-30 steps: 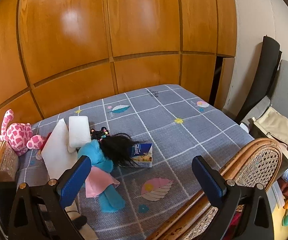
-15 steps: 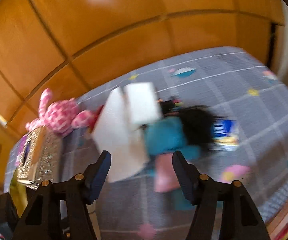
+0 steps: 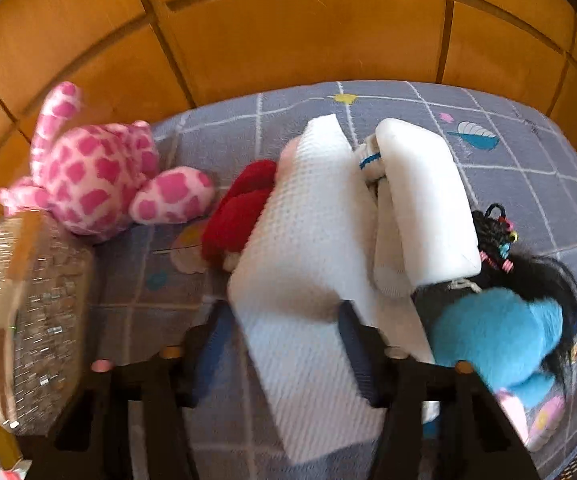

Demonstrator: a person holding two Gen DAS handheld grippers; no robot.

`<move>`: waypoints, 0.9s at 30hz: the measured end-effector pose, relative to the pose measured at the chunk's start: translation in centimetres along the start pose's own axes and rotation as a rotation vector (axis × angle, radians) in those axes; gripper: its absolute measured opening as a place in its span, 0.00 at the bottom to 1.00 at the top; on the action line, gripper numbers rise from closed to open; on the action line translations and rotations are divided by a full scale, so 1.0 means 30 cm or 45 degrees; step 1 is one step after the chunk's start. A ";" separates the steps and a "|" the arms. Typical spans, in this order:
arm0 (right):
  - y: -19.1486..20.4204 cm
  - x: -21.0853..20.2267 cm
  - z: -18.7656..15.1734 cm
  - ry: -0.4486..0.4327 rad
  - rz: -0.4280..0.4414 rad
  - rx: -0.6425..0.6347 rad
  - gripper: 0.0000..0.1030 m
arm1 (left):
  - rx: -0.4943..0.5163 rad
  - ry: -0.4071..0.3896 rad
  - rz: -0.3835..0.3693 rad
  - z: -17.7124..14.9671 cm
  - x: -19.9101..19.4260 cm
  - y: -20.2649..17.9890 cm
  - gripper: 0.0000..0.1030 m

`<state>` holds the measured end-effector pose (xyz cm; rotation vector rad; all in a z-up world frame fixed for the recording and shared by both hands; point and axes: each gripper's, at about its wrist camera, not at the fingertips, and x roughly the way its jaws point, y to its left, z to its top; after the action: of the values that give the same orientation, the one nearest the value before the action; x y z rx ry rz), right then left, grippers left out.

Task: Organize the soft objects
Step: 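Carry the beige sock to the gold tray while the right gripper grasps the white wipe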

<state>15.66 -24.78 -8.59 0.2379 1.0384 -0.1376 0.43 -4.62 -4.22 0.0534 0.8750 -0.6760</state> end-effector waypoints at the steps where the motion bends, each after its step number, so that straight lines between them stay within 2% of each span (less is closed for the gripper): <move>1: -0.009 0.001 -0.001 -0.002 -0.038 0.005 0.10 | 0.002 -0.012 -0.004 -0.001 -0.012 0.000 0.17; 2: -0.014 0.002 0.000 -0.002 -0.047 0.017 0.05 | -0.001 -0.023 -0.011 0.000 -0.022 0.000 0.17; 4: -0.040 -0.038 -0.021 -0.032 0.012 0.040 0.02 | -0.011 -0.039 -0.023 0.000 -0.040 0.005 0.17; 6: -0.051 -0.084 -0.045 -0.068 0.034 0.042 0.02 | -0.033 -0.054 -0.039 0.002 -0.060 0.018 0.17; 8: -0.072 -0.141 -0.088 -0.079 0.113 0.058 0.02 | -0.064 -0.068 -0.051 0.006 -0.077 0.034 0.17; 13: -0.101 -0.197 -0.217 -0.023 0.305 0.065 0.02 | -0.150 -0.114 -0.061 0.011 -0.156 0.080 0.17; 15: -0.102 -0.200 -0.265 0.002 0.324 0.063 0.02 | -0.197 -0.142 -0.055 0.012 -0.203 0.113 0.17; 21: -0.114 -0.134 -0.344 0.087 0.347 0.072 0.02 | -0.343 -0.253 0.092 0.011 -0.355 0.275 0.17; 24: -0.122 -0.103 -0.357 0.120 0.355 0.095 0.02 | -0.431 -0.283 0.213 -0.010 -0.424 0.389 0.17; 27: -0.134 -0.096 -0.352 0.111 0.366 0.092 0.02 | -0.536 -0.262 0.353 -0.019 -0.443 0.542 0.17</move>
<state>4.48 -25.91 -11.73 0.4594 1.0752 0.0961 3.30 15.42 1.40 -0.2645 0.7775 -0.2248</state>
